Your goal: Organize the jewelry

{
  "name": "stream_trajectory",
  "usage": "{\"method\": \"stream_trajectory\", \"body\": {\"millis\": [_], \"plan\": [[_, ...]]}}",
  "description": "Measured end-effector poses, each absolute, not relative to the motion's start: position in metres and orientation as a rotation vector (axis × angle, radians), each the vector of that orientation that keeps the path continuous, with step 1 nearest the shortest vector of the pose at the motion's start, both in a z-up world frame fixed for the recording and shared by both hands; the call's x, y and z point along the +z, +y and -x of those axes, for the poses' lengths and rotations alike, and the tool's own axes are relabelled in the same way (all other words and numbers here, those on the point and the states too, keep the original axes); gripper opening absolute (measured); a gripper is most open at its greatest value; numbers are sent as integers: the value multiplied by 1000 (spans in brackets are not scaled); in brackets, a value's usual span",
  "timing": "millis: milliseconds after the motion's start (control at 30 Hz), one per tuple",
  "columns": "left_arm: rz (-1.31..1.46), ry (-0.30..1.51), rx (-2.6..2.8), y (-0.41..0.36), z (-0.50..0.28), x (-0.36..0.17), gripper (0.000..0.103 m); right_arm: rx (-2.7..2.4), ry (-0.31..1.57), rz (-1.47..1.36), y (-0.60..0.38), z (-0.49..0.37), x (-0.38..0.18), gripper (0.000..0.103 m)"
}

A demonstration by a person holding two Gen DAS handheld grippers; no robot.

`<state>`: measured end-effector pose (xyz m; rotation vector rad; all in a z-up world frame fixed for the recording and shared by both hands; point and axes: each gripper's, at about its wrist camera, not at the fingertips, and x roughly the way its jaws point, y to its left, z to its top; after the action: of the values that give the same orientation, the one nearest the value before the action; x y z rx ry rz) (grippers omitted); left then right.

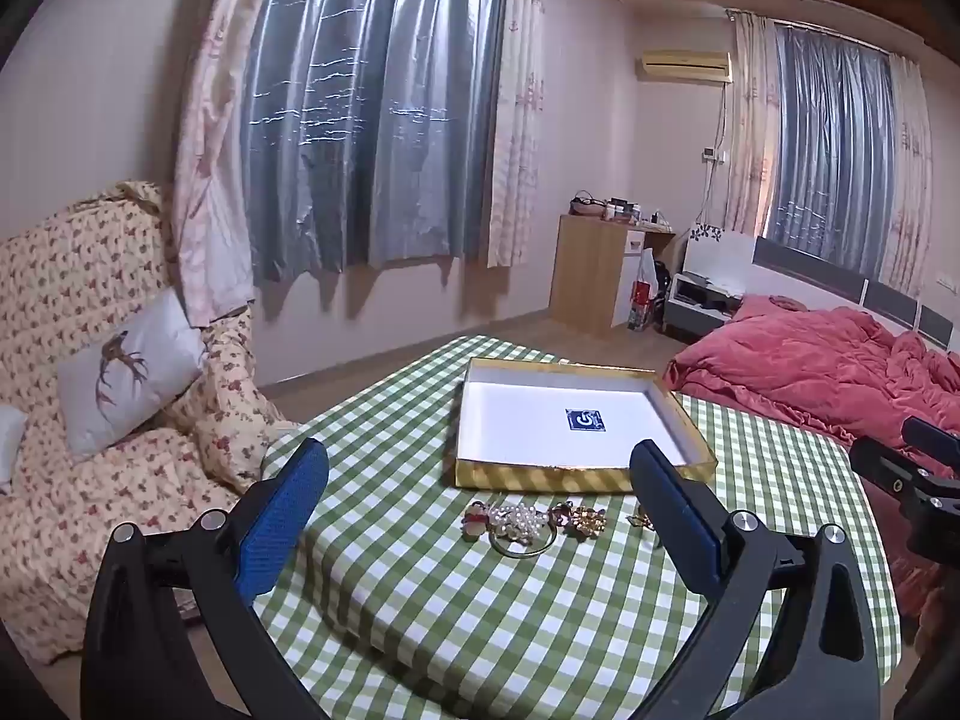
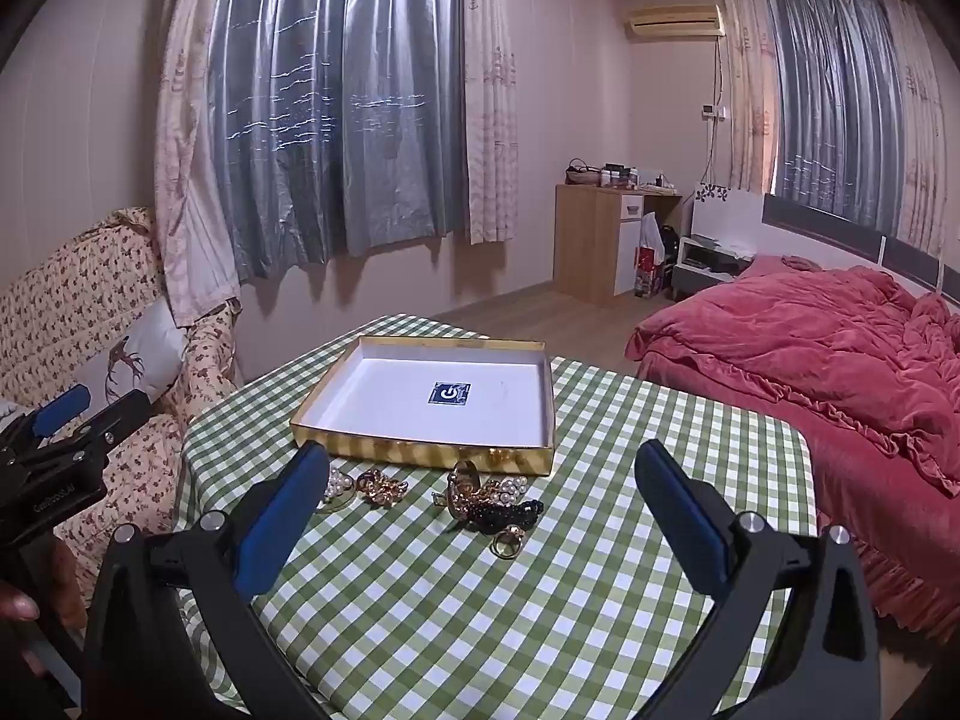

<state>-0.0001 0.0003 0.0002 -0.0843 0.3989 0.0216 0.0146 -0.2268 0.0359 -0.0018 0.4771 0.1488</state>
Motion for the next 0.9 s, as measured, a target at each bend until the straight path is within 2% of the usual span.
{"method": "stream_trajectory", "body": {"millis": [900], "plan": [[77,407,18,-3,1,-2,98,177,486,10,-221,-17,33,0]]}}
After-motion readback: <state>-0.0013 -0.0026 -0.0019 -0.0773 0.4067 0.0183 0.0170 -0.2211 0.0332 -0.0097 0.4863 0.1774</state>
